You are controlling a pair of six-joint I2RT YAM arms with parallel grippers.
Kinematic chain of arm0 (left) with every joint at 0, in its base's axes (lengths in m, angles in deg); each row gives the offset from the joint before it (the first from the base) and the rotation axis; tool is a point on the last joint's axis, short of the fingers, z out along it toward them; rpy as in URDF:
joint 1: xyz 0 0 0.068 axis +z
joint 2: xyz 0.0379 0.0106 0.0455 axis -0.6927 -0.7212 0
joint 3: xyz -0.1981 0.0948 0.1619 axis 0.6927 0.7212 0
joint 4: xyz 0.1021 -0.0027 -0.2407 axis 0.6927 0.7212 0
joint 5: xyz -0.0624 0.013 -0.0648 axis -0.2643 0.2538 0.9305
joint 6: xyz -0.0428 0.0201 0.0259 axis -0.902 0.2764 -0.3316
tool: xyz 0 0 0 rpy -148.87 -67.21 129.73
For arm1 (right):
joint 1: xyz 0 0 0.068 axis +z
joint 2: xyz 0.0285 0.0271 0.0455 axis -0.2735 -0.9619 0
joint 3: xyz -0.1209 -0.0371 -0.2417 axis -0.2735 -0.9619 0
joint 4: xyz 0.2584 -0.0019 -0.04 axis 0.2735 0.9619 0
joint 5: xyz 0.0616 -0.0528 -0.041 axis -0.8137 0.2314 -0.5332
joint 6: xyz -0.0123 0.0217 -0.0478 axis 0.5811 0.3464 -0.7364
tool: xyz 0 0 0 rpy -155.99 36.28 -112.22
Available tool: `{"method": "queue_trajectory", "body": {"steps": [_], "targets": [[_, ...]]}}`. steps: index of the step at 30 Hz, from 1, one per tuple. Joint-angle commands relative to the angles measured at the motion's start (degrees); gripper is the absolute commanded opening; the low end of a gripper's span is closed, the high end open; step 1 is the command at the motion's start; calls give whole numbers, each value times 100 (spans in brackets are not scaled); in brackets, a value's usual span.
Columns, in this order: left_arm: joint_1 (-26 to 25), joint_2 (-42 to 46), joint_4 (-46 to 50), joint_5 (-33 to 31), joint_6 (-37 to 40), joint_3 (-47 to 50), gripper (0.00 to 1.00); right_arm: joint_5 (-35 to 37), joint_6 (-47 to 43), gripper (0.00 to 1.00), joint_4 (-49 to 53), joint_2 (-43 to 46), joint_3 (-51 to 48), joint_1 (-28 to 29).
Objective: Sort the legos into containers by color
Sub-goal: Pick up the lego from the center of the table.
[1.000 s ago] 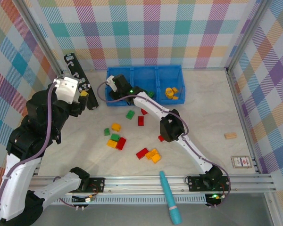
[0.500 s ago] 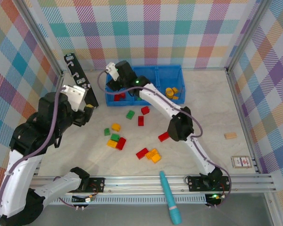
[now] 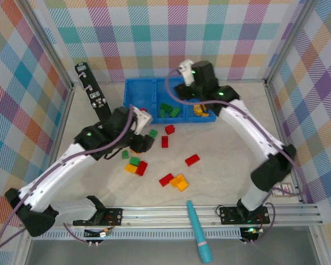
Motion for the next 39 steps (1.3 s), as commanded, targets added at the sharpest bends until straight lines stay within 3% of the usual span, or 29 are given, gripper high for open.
{"method": "queue_trajectory", "body": {"steps": [1,6,10,19,33,39], "targets": [[-298,-595,-914,292,-262,207,71,298,396,72,418,934,-486,-43],[-589,-1532,-1739,544,-523,340,71,294,845,74,967,2123,-1112,-375],[-979,-2403,-1787,456,-439,-39,70,303,1084,77,1586,2513,-1147,-537],[-1472,-3733,-1794,382,-377,-750,70,11,1305,78,1919,2748,-1252,-564],[-1518,-5003,-1153,-12,-252,-1933,72,-807,1316,80,1647,2334,-764,-573],[-1513,-5433,-842,112,-262,-2264,72,-1009,1305,82,1550,2291,-638,-573]]}}
